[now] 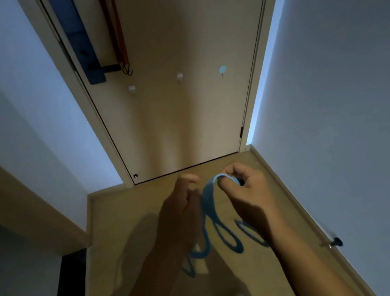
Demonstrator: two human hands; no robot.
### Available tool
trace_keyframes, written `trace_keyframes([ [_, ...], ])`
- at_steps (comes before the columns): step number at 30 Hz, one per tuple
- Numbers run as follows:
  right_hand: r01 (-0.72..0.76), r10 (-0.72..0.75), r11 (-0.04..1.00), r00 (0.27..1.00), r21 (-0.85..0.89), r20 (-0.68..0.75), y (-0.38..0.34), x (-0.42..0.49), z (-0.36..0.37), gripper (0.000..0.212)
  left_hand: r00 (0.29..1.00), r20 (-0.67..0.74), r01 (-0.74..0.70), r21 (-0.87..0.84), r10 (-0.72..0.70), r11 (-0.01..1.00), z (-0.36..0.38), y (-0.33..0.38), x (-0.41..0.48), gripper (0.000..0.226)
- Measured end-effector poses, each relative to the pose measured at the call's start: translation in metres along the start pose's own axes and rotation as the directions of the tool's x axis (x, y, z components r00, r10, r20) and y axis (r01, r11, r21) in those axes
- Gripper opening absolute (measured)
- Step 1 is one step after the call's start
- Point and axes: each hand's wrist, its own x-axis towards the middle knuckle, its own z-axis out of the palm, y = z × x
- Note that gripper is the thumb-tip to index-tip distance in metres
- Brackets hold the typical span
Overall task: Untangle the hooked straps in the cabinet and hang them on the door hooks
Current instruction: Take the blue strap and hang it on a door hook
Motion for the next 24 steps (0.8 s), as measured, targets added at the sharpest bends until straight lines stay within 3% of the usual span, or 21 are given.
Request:
trace_keyframes([
  [4, -0.002, 0.004, 1.0, 0.998, -0.021, 0.066, 0.005, 0.068, -0.026, 0.015, 0.989, 0.104, -0.102, -0.028, 0.105, 0.994, 0.021, 0.018, 0.062, 0.02],
  [9, 0.057, -0.048, 0.971, 0.998, -0.232, 0.044, 0.012, 0.149, -0.041, 0.009, 0.965, 0.119, -0.258, 0.24, 0.235, 0.936, 0.046, 0.023, 0.132, 0.018],
  [13, 0.099, -0.072, 0.939, 0.993, -0.329, 0.092, 0.009, 0.209, -0.043, 0.007, 0.936, 0.153, -0.352, 0.452, 0.317, 0.82, 0.054, 0.029, 0.194, 0.052],
  [16, 0.12, -0.106, 0.948, 0.992, -0.297, 0.063, 0.011, 0.26, -0.04, 0.007, 0.931, 0.147, -0.366, 0.381, 0.335, 0.849, 0.052, 0.026, 0.245, 0.035],
  [20, 0.156, -0.145, 0.97, 0.987, -0.184, 0.071, 0.009, 0.33, -0.024, 0.022, 0.931, 0.111, -0.364, 0.328, 0.347, 0.872, 0.042, 0.021, 0.327, 0.033],
  [24, 0.262, -0.259, 0.965, 0.963, -0.028, 0.071, -0.003, 0.398, -0.009, 0.016, 0.955, 0.048, -0.297, 0.065, 0.294, 0.953, 0.029, 0.02, 0.4, 0.032],
])
